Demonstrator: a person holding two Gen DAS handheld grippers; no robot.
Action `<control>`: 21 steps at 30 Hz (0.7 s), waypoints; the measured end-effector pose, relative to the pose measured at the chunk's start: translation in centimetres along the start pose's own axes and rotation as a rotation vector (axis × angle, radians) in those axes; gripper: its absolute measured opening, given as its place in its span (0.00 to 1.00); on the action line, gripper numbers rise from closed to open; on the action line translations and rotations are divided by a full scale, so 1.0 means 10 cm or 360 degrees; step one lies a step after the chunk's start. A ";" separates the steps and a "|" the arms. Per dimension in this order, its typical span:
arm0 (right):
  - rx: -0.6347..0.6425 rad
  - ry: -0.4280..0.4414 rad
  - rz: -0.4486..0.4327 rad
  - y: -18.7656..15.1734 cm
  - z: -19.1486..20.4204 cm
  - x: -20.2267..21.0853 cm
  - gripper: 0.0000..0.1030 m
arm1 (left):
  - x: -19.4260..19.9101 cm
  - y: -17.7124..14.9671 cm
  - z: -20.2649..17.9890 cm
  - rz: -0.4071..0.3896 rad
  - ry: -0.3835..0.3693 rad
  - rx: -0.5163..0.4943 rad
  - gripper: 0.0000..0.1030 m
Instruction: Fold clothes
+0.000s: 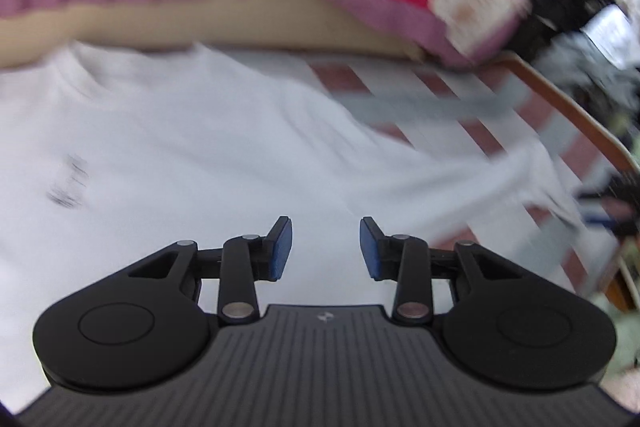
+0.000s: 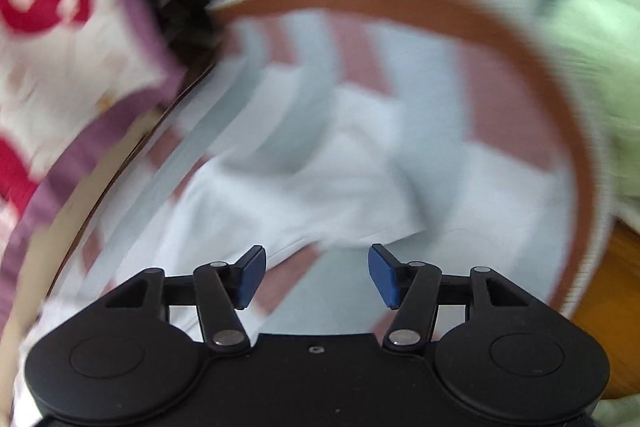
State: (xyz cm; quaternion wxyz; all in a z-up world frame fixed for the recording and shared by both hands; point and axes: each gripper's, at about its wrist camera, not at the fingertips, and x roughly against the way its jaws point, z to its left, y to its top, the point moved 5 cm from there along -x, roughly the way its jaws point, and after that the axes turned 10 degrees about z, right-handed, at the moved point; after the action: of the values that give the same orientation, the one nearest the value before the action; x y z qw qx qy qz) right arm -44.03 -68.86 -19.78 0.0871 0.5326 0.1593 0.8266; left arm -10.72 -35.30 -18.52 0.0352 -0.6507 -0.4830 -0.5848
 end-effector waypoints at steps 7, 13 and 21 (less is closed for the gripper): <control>0.0007 -0.0102 -0.0173 -0.04 -0.24 -0.29 0.69 | -0.05 0.03 0.10 0.0046 0.0014 0.0085 0.36; 0.0590 0.0081 -0.0526 -0.07 0.04 0.27 0.11 | -0.06 -0.07 0.23 0.0080 0.0105 0.0085 0.36; 0.0775 -0.0593 -0.0276 -0.08 -0.24 0.20 0.12 | 0.00 -0.11 0.46 0.0146 0.0188 0.0137 0.38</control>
State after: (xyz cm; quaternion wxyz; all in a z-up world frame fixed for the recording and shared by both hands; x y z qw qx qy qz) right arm -47.09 -67.85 -19.24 0.0548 0.6646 0.3786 0.6419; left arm -8.11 -31.94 -20.54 0.1183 -0.6344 -0.4745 -0.5986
